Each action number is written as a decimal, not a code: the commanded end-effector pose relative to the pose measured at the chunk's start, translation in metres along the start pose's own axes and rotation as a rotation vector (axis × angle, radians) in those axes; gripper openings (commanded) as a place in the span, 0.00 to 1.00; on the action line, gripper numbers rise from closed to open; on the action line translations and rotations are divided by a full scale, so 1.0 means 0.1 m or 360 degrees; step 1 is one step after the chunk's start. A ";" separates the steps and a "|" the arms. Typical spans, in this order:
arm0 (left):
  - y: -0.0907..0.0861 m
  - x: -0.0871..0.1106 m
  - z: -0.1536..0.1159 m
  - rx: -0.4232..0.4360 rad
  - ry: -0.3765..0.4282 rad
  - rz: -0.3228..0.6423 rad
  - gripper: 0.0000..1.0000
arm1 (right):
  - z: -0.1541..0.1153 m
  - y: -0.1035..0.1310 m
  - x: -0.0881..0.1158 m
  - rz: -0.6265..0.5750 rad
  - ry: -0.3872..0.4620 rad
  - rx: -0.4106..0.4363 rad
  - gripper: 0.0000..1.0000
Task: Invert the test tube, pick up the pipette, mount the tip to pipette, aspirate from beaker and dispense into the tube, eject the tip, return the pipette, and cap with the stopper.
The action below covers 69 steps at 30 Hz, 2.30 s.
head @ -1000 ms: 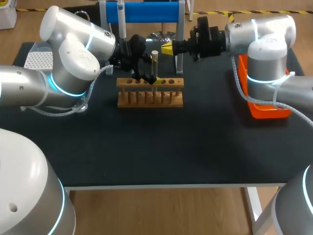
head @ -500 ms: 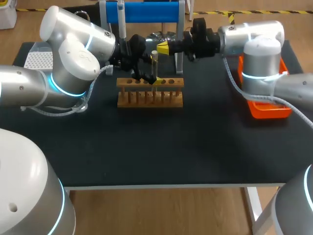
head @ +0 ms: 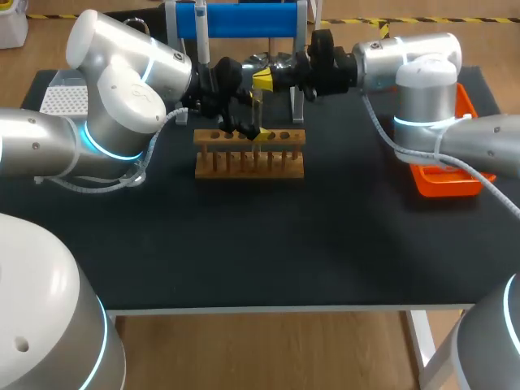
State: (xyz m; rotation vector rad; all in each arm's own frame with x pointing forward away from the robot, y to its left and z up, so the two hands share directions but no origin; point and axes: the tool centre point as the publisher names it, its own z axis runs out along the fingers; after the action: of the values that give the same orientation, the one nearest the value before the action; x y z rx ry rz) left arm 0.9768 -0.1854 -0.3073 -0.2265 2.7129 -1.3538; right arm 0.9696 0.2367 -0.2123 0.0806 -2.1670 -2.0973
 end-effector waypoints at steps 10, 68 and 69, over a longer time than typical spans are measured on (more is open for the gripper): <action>0.00 0.00 0.00 0.0000 0.0001 -0.0001 1.00 | 0.04 -0.05 -0.04 0.0010 0.0020 -0.0003 0.00; 0.00 0.00 0.00 0.0000 0.0001 -0.0001 1.00 | -0.95 0.11 0.16 -0.0155 -0.0207 0.0140 1.00; 0.00 0.00 0.00 0.0000 0.0001 -0.0001 1.00 | -1.01 0.08 0.16 -0.0144 -0.0218 0.0144 1.00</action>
State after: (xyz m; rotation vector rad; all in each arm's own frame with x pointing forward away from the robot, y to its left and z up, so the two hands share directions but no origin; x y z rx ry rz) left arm 0.9768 -0.1853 -0.3073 -0.2265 2.7130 -1.3538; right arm 0.9787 0.1548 -0.2012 0.0856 -2.3567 -2.0991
